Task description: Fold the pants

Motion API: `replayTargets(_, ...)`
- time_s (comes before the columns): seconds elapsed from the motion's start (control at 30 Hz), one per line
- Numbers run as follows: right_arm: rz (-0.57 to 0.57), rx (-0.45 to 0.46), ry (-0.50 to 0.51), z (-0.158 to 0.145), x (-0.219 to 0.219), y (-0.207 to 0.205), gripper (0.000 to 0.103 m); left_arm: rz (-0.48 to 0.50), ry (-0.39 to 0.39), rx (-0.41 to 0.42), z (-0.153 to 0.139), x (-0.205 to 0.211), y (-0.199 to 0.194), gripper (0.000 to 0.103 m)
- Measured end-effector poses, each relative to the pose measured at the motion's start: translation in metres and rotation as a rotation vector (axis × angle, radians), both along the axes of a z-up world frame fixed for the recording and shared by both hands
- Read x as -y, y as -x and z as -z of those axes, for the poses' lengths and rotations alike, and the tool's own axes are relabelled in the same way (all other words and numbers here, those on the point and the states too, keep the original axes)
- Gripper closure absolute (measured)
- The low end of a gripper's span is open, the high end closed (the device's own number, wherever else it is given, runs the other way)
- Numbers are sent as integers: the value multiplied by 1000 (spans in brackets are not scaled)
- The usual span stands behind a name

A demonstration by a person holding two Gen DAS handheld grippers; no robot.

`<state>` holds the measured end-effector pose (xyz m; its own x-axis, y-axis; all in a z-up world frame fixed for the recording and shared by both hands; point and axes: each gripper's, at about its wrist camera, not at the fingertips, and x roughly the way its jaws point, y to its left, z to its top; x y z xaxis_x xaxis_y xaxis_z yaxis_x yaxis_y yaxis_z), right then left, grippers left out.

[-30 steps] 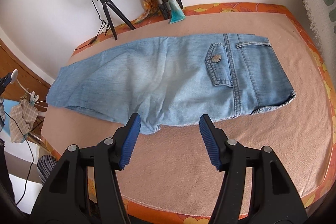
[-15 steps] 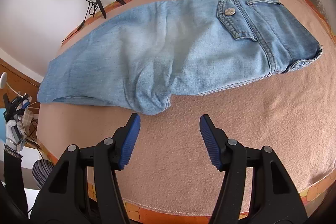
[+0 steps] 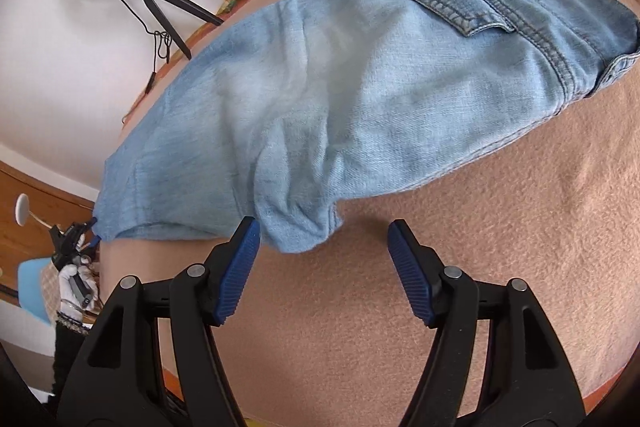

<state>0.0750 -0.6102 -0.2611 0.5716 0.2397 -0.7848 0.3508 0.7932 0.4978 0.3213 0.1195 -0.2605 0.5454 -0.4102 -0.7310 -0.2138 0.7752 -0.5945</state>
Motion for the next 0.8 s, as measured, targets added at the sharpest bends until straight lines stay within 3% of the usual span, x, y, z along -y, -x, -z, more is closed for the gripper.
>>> replayTargets(0.17,-62,14,-18,2,-18,-14,38,-20,-53,22,-2,7,-6,58)
replayTargets(0.27,-84,5,-39,1,-21,-20,71,-43,-72,19,0,8,-11,80)
replayTargets(0.3,-82,10,-38,-1,-20,-21,88,-49,-79,21,1,8,-12,84)
replayTargets(0.33,-79,20,-53,-4,-19,-22,92,-52,-87,30,1,9,-13,86)
replayTargets(0.5,-35,116,-185,-42,-9,-6,100,-24,-189,76,-10,16,-19,93)
replayTargets(0.6,-31,157,-184,-64,-5,8,100,-23,-218,81,-11,16,-21,93)
replayTargets(0.8,-17,-7,-110,-19,0,11,100,-36,-226,62,-2,15,-20,90)
